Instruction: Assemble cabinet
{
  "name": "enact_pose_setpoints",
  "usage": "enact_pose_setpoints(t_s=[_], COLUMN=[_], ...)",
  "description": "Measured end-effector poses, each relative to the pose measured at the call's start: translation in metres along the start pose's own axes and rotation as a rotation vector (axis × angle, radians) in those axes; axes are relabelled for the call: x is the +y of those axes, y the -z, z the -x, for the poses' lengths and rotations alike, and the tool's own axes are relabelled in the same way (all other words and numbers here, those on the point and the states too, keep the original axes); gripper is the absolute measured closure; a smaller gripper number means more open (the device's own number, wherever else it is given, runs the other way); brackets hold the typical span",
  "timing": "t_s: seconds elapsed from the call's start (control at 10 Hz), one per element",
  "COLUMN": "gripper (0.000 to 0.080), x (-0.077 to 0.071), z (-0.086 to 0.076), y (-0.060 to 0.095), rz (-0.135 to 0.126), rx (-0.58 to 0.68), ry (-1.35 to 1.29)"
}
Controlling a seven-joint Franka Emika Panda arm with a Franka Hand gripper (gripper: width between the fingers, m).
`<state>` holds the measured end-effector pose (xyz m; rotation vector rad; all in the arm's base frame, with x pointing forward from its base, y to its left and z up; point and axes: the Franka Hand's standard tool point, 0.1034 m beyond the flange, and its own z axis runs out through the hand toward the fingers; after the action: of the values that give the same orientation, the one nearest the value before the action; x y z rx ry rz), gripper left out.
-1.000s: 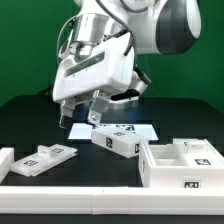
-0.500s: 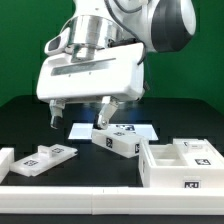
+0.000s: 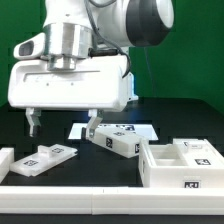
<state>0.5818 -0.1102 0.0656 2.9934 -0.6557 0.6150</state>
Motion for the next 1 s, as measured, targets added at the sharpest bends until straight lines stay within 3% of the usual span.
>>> enact_pose_setpoints(t_s=[0.1,0.4,0.6,0.8,1.0], gripper=[0.0002,0.0002,0.0002,0.0002,0.0002], x=[-0.008,-0.002,0.011,0.000,-0.002], z=[0.006,0.005,0.008,0.014,0.019], y=[-0.003,-0.003,-0.003,-0.005,-0.006], rz=[-0.002,-0.004,-0.049,-0.107,-0.128], rx=[-0.001,-0.018,-0.126,-0.235,-0.246], ry=[0.071,0.237,0.242,0.240,0.357])
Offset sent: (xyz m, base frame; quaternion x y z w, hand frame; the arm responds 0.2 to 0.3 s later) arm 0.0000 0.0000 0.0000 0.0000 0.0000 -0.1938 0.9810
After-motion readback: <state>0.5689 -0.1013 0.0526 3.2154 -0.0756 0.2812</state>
